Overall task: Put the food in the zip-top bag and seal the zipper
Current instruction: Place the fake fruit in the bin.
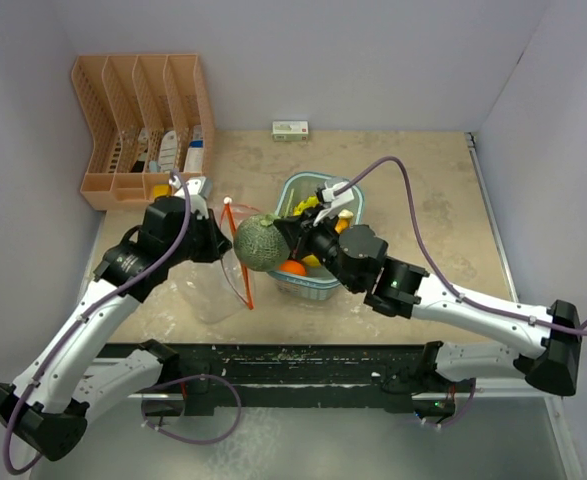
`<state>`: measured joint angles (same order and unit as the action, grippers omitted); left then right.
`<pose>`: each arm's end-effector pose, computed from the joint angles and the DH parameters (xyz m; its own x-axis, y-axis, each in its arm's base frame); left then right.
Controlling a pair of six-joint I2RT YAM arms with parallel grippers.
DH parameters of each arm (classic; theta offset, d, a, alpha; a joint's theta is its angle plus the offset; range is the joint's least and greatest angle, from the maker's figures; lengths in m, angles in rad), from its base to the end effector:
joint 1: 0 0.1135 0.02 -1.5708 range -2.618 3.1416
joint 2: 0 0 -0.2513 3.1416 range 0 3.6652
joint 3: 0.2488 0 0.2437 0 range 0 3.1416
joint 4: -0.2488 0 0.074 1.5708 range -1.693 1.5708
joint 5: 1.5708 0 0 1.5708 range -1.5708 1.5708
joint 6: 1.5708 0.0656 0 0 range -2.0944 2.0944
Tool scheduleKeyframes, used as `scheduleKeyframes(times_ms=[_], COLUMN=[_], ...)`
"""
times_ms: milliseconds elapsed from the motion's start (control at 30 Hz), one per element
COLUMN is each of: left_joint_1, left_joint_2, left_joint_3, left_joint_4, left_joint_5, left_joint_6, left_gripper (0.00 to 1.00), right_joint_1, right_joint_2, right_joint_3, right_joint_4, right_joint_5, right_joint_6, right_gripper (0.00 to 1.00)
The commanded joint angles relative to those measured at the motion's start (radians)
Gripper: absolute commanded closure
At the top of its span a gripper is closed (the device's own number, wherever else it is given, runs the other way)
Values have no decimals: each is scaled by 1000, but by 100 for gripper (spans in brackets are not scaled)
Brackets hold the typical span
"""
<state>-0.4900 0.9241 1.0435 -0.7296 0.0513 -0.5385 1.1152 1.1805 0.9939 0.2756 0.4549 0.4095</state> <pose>0.1840 -0.1019 0.3218 -0.6941 -0.2102 -0.6885 0.1760 0.8778 -0.4455 0.1579 0.2567 0.3729 -0.2086 0.3871 -0.8981 -0.5789 0.6913 0.4324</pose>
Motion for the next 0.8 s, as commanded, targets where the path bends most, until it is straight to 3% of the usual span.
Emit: scheduleKeyframes(times_ms=[0,300,767], left_joint_1=[7,7,7], left_joint_2=[-28,-47,-74], left_joint_3=[-19,55,26], left_joint_4=[110,93,103], left_joint_5=[-39,-118,-96], left_joint_6=[2,16,25], left_gripper=[100,100,100], right_joint_1=[0,1,1], right_joint_2=[-94,-218,-77], right_joint_3=[22,-10,-92], right_joint_4=[7,-67,-170], right_joint_5=[35,174,185], right_joint_6=[-4,-48,98], right_gripper=[100,100,99])
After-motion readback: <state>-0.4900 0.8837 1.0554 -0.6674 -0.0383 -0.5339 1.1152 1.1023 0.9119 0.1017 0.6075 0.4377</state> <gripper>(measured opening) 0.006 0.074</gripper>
